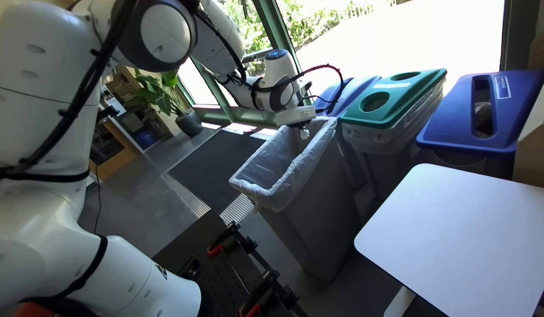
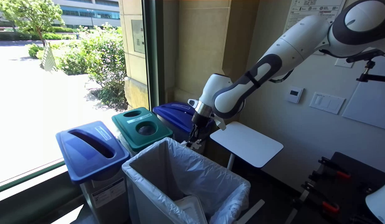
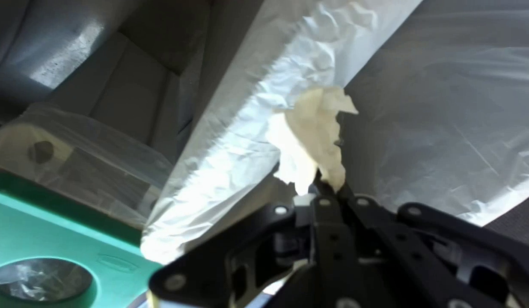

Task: Pick the paper from the table and place it in the open grey waste bin

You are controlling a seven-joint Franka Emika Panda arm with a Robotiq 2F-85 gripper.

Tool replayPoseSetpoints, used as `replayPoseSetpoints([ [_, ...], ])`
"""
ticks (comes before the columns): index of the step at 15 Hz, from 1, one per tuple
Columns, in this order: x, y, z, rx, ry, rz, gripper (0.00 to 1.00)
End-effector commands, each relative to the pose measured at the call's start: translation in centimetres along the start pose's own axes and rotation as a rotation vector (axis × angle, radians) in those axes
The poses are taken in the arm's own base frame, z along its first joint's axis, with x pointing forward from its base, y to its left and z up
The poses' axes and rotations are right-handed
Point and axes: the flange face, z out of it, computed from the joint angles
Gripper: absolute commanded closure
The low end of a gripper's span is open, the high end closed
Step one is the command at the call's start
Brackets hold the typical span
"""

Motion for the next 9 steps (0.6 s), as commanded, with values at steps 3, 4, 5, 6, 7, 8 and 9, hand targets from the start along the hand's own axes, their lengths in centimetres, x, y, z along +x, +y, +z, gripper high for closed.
replayPoseSetpoints([
  [3, 2.9, -4.4, 2.4, -0.026, -0.033, -0.093, 0.72],
  [4, 3.1, -4.8, 2.6, -0.028, -0.038, -0.103, 0.7],
  [5, 3.3, -5.2, 2.8, -0.027, -0.039, -0.112, 0.64],
  [6, 3.4, -5.5, 2.9, -0.028, -0.042, -0.119, 0.56],
  [7, 3.5, -5.7, 3.0, -0.029, -0.044, -0.124, 0.49],
  [8, 3.5, -5.8, 3.1, -0.031, -0.043, -0.129, 0.4],
  [9, 3.6, -5.9, 3.1, -0.033, -0.043, -0.131, 0.34],
])
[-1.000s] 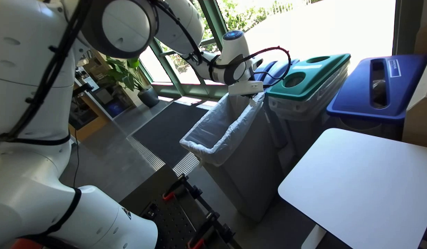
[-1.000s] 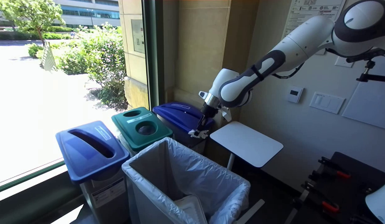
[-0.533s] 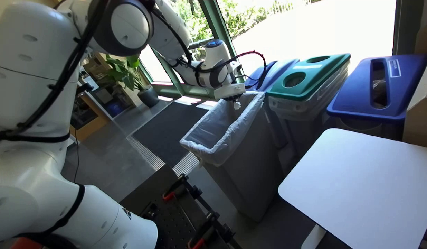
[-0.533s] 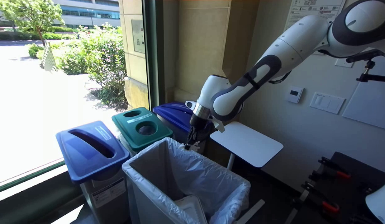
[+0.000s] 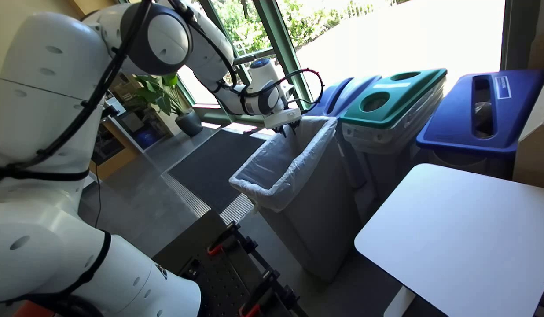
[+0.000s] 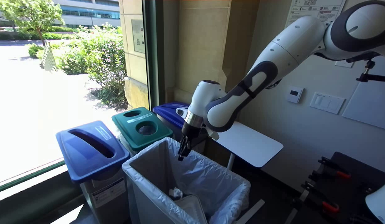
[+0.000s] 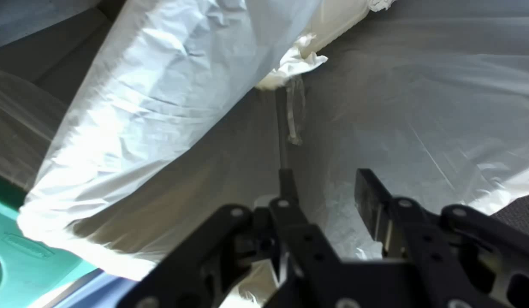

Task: Pick the paper from the table and place it in the open grey waste bin

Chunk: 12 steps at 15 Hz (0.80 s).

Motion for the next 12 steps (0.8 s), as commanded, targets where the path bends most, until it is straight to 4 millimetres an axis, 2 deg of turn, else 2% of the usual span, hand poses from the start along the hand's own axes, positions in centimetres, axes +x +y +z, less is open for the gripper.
replayPoseSetpoints([
  [1, 0.5, 0.2, -0.1, -0.025, -0.009, -0.013, 0.25],
  [4, 0.5, -0.1, -0.6, -0.025, -0.007, -0.032, 0.03],
  [5, 0.5, -0.2, -0.8, -0.026, -0.005, -0.037, 0.0],
  [8, 0.8, -0.5, -2.2, -0.028, 0.01, -0.049, 0.0],
  [12, 2.1, -1.3, -5.8, -0.049, 0.054, -0.062, 0.0],
])
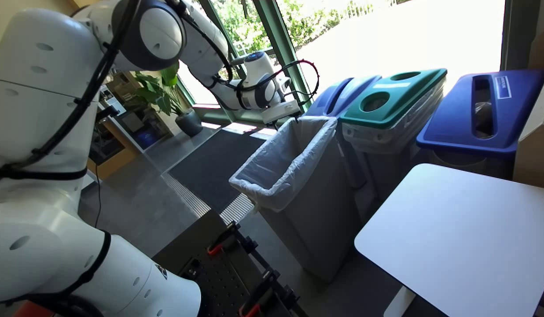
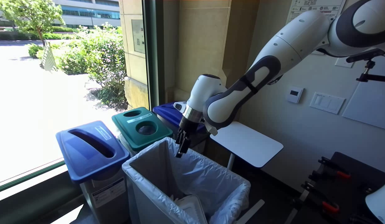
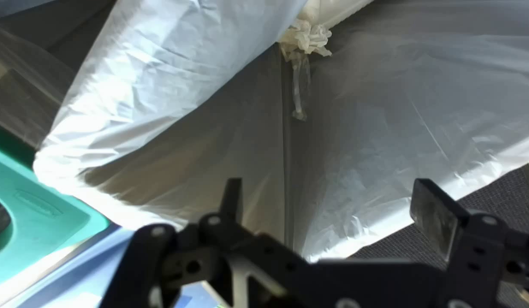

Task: Pick the paper from the table and place it in the open grey waste bin

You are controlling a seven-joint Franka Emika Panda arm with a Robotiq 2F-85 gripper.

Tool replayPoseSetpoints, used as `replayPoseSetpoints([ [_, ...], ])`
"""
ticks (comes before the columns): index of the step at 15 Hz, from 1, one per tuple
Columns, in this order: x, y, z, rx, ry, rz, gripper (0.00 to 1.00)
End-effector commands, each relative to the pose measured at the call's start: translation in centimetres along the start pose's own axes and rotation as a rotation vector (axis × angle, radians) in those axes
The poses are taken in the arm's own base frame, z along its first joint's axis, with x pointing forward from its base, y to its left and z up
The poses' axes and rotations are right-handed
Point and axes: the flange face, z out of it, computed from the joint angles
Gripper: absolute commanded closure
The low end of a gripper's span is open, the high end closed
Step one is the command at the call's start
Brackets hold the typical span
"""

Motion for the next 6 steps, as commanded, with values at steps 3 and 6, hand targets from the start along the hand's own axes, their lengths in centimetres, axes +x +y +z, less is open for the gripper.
replayPoseSetpoints([
  [3, 1.2, -1.1, -6.2, -0.057, 0.03, -0.028, 0.0],
  [6, 1.2, -1.2, -8.0, -0.074, 0.029, -0.034, 0.0],
])
